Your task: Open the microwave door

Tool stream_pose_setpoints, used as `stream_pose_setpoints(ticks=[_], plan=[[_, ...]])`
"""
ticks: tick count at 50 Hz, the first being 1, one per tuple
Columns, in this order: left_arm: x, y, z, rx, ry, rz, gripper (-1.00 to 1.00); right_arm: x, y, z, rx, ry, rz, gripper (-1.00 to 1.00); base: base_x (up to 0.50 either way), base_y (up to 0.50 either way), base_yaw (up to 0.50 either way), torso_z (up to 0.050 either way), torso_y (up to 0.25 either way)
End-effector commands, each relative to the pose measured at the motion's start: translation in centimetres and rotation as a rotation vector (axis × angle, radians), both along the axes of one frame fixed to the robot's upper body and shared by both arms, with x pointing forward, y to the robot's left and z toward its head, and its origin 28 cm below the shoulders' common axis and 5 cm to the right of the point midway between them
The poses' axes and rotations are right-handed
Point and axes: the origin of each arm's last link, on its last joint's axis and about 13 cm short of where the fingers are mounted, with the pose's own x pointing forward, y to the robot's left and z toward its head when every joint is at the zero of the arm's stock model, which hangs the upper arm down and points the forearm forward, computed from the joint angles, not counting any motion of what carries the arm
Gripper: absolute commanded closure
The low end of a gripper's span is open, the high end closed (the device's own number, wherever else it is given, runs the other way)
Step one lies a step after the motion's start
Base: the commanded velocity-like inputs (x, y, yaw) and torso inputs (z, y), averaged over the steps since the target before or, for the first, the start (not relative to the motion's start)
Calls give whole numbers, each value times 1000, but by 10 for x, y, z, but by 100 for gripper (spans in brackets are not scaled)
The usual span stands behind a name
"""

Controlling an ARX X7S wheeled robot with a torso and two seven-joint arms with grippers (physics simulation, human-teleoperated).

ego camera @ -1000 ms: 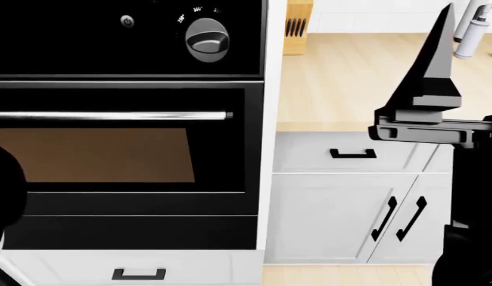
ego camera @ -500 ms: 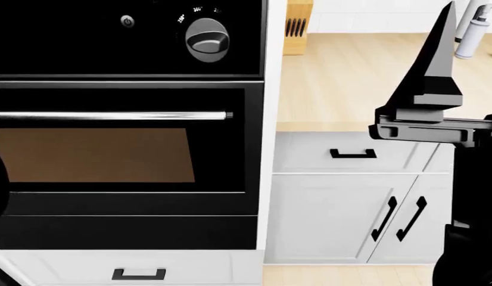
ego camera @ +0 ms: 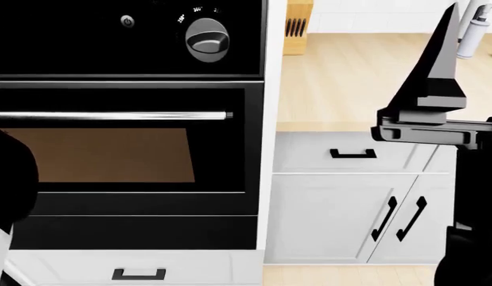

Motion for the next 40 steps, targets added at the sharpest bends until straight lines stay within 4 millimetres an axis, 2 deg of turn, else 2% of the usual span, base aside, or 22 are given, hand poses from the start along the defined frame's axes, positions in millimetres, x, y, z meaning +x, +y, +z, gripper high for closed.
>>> stream_pose_setpoints(ticks=[1,11,21,33,40], plan=[[5,-21,-9,72,34,-61,-100,0,-1,-2,6,1,1,-100,0,0,0,0,0],[19,-34,-17,119,88,-88,-100,0,-2,-4,10,4,1,-100,0,0,0,0,0],[57,-41,-22,109,234,-90,-100,0,-2,-4,9,6,4,-100,0,0,0,0,0],[91,-50,-14,88,339,-101,-100,-1,-3,-2,7,8,2,-100,0,0,0,0,0],[107,-49,-8,67,363,-80,-100,-2,-3,-3,7,10,2,-100,0,0,0,0,0]])
